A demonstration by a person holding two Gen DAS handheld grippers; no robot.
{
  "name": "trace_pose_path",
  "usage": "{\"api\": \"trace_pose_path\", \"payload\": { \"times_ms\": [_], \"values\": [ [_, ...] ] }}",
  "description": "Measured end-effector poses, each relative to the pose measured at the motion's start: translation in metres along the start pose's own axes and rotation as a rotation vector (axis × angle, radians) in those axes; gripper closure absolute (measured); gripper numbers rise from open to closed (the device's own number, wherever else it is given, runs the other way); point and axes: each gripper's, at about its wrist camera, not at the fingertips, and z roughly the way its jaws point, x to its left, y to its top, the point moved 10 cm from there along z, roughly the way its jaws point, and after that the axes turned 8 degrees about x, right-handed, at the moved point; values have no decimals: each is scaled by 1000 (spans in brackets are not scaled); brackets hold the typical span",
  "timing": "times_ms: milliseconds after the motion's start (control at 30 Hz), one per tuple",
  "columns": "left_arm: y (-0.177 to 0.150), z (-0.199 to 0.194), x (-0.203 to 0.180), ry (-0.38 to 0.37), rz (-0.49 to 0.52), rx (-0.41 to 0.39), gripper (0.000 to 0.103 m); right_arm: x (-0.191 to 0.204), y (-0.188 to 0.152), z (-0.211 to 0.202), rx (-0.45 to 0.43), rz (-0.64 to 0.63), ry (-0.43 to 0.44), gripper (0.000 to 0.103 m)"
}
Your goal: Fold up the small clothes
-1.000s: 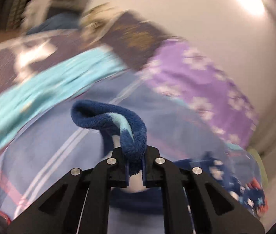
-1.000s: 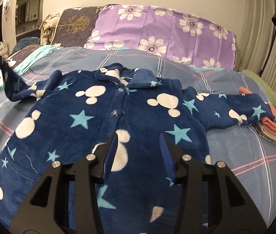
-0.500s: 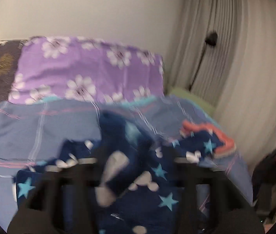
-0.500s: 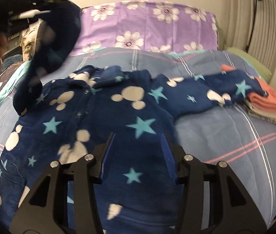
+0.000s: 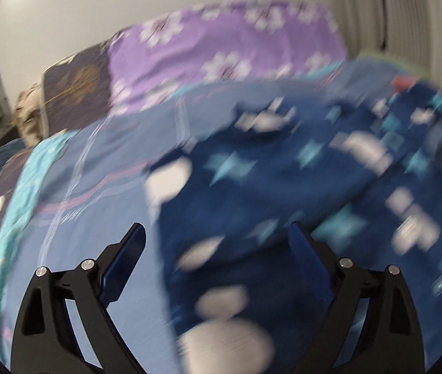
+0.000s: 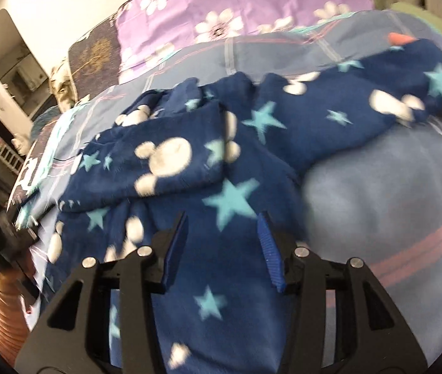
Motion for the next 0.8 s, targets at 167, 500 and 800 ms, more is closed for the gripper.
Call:
{"api": "trace_pose_path", "payload": {
  "times_ms": [167,500,800],
  "values": [
    [-18,34,39,172,-4,81,10,12,42,48,31,-32,-42,50],
    [-15,33,31,179,56,37,70,57,86,26,-185,-90,-98,93],
    [-27,24,25,135,35,71,70,-13,64,63,-19,-39,-325,86]
  ]
}}
